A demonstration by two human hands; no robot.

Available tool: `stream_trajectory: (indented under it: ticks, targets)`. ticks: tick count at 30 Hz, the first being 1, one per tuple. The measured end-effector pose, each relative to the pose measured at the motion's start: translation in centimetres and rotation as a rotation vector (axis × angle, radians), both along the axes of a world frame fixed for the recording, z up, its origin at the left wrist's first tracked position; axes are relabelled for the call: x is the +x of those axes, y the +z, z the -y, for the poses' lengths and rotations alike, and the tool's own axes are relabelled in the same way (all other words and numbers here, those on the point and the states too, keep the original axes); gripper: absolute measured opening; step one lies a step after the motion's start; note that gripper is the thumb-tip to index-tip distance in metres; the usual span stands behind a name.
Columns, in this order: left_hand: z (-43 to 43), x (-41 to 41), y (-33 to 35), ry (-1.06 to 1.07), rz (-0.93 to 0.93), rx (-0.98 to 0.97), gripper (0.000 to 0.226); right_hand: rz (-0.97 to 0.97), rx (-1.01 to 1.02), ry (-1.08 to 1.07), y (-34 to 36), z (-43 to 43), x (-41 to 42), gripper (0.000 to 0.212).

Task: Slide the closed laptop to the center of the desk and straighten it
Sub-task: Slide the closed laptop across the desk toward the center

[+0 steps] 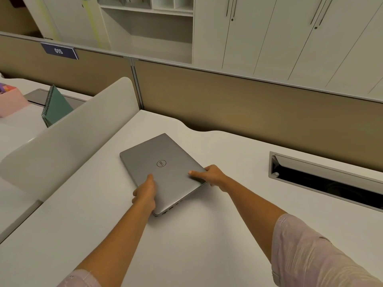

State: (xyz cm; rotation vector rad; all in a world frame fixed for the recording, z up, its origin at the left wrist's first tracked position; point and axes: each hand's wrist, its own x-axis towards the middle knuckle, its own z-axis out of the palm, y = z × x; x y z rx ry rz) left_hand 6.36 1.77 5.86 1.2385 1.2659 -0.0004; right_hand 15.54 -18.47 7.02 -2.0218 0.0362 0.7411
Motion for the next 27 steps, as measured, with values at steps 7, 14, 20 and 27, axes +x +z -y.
stream_trajectory:
  ticks: [7,14,20,27]
  targets:
    - [2.1,-1.8,1.7,0.030,-0.091,0.078,0.077,0.118,-0.015,0.048,0.3,2.0,-2.3,0.064]
    - [6.9,-4.7,1.7,-0.111,-0.069,0.183,0.074,0.147,0.031,-0.004,1.6,7.6,-5.6,0.057]
    - [11.8,-8.0,1.8,-0.266,-0.020,0.305,0.068,0.180,0.059,-0.134,1.5,12.9,-11.4,0.046]
    - [16.4,-11.9,2.3,-0.380,0.032,0.360,0.078,0.194,0.086,-0.276,1.1,18.1,-17.9,0.052]
